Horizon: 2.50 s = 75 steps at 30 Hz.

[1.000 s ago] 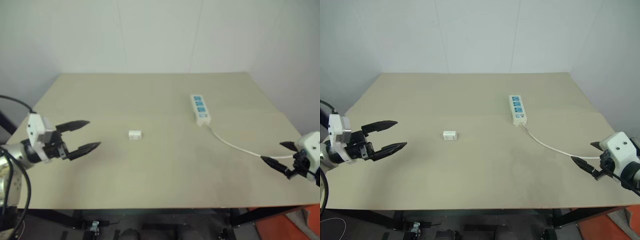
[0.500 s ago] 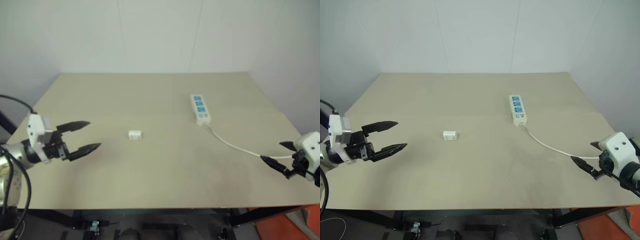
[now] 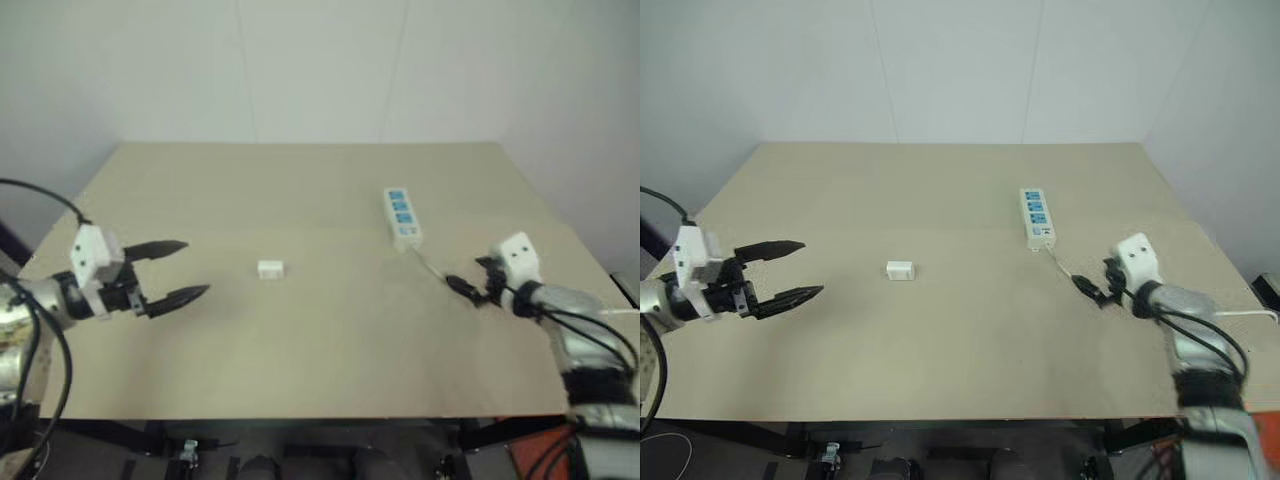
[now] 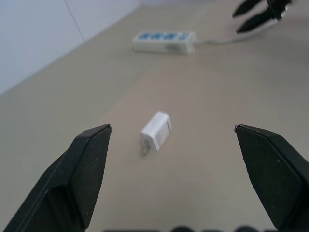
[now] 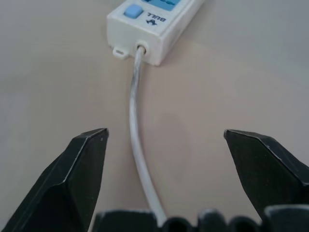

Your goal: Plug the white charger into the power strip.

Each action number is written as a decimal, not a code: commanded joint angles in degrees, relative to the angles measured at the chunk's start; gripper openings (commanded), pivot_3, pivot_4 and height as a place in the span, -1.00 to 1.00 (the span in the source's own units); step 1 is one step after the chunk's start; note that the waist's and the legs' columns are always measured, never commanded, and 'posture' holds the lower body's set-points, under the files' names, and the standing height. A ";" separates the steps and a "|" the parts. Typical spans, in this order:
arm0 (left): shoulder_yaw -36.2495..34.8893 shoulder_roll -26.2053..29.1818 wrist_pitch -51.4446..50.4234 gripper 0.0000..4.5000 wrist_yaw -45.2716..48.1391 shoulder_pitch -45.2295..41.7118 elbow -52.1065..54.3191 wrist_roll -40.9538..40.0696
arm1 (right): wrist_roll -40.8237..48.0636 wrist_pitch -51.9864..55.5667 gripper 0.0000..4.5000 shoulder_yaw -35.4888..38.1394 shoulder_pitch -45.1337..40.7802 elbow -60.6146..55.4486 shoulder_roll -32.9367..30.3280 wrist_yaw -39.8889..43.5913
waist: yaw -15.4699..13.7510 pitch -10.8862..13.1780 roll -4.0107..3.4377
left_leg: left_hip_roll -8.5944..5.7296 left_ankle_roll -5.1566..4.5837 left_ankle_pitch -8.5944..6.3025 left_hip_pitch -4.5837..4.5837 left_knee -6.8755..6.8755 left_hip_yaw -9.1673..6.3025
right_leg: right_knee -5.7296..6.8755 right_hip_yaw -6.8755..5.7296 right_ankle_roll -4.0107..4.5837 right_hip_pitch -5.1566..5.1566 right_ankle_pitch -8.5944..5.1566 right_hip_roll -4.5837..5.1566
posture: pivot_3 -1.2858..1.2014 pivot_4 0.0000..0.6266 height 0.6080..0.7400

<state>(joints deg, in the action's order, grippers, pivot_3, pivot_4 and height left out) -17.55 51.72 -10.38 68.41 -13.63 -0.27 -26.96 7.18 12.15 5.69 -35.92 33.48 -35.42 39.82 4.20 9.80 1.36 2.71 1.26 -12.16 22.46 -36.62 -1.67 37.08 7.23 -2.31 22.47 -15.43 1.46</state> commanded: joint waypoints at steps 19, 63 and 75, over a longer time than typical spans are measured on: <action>1.00 5.33 2.01 1.00 2.18 2.83 -0.72 4.58 | -5.79 -11.28 -0.83 -4.70 -12.70 24.74 2.78 5.70 | 0.35 0.03 0.03 | 0.01 0.00 0.00 -0.14 0.30 0.00 | 0.01 -0.06 0.07 -0.01 0.02 0.03 | 0.03 -0.52 1.00; 8.45 3.80 9.25 1.00 7.42 -7.00 -12.55 7.75 | -3.78 12.97 0.99 -3.76 23.65 -50.87 16.99 -22.24 | -0.17 -0.02 0.07 | 0.05 -0.02 0.04 0.41 0.00 -0.07 | 0.56 -0.06 -0.27 0.71 -0.19 -0.11 | 0.03 -0.52 1.00; 8.34 3.62 9.03 1.00 6.71 -6.04 -11.46 7.73 | -9.22 5.24 0.99 -5.75 20.44 -38.08 27.68 -34.63 | -0.15 -0.04 0.10 | 0.07 -0.02 0.04 0.47 0.00 -0.07 | 0.55 -0.09 0.12 0.75 0.03 -0.10 | 0.03 -0.52 1.00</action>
<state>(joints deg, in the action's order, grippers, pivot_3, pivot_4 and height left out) -8.47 55.24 -1.70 75.59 -19.53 -13.19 -19.12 -0.53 20.39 0.17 -14.79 -5.33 -8.00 7.29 4.06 9.75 1.46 2.77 1.24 -12.12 22.92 -36.62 -1.75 37.65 7.14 -2.20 23.22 -15.40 1.35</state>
